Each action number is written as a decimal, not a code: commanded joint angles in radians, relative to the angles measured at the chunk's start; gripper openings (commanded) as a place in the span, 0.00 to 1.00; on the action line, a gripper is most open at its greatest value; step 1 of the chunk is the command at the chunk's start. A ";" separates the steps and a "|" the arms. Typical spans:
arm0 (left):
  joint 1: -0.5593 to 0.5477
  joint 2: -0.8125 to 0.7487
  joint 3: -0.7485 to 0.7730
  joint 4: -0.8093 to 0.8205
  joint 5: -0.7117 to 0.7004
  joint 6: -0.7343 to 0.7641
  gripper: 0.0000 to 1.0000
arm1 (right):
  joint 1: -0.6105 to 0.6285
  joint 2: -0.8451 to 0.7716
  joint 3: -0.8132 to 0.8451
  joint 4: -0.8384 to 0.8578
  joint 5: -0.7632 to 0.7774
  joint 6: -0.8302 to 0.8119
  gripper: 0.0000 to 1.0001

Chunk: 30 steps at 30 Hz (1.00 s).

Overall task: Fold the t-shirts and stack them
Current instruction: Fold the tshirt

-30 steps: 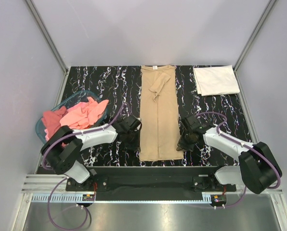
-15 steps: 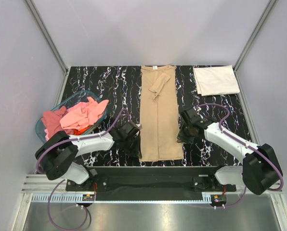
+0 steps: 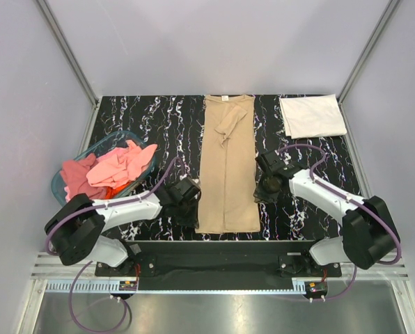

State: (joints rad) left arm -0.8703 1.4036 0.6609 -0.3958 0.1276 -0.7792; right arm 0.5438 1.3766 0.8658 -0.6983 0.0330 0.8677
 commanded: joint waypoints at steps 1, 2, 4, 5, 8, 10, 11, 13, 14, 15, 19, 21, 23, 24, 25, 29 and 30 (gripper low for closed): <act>-0.002 -0.061 0.000 -0.084 -0.086 0.024 0.12 | 0.034 0.019 0.024 0.000 -0.008 0.010 0.01; -0.002 -0.072 0.000 -0.084 -0.080 0.023 0.13 | 0.047 0.025 0.015 0.006 -0.007 0.022 0.01; -0.001 -0.104 0.012 -0.083 -0.050 0.021 0.14 | 0.094 0.045 -0.016 0.025 -0.010 0.060 0.00; -0.002 -0.117 0.017 -0.081 -0.040 0.023 0.15 | 0.110 0.059 -0.025 0.032 -0.015 0.074 0.00; -0.001 -0.164 0.042 -0.081 -0.020 0.028 0.16 | 0.162 0.064 -0.057 0.046 -0.008 0.126 0.00; -0.001 -0.190 0.062 -0.095 -0.019 0.031 0.17 | 0.171 0.058 -0.082 0.045 0.002 0.149 0.00; 0.002 -0.196 0.066 -0.101 -0.020 0.032 0.17 | 0.174 0.049 -0.093 0.045 0.007 0.155 0.00; 0.008 -0.206 0.072 -0.116 -0.020 0.035 0.18 | 0.174 0.044 -0.109 0.045 0.018 0.171 0.00; 0.011 -0.209 0.069 -0.117 -0.019 0.035 0.18 | 0.176 0.042 -0.119 0.046 0.028 0.175 0.00; 0.022 -0.212 0.062 -0.117 -0.017 0.035 0.18 | 0.180 0.048 -0.123 0.051 0.031 0.180 0.00; 0.065 -0.222 0.037 -0.095 0.041 0.040 0.20 | 0.191 0.088 -0.146 0.077 0.034 0.183 0.00; 0.083 -0.238 0.023 -0.094 0.047 0.041 0.21 | 0.203 0.099 -0.149 0.079 0.039 0.185 0.00; 0.099 -0.250 0.014 -0.094 0.050 0.046 0.22 | 0.203 0.087 -0.148 0.079 0.045 0.182 0.00; 0.102 -0.256 0.008 -0.092 0.052 0.049 0.23 | 0.203 0.076 -0.146 0.076 0.050 0.180 0.00; 0.105 -0.256 0.003 -0.094 0.055 0.052 0.23 | 0.203 0.065 -0.136 0.066 0.056 0.179 0.00; 0.125 -0.238 -0.015 -0.094 0.063 0.063 0.25 | 0.203 0.027 -0.097 0.020 0.064 0.174 0.00; 0.125 -0.233 -0.029 -0.092 0.063 0.063 0.26 | 0.203 0.026 -0.096 0.013 0.064 0.174 0.00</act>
State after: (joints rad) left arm -0.7551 1.1717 0.6559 -0.5060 0.1616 -0.7376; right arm 0.7341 1.4368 0.7341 -0.6521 0.0486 1.0294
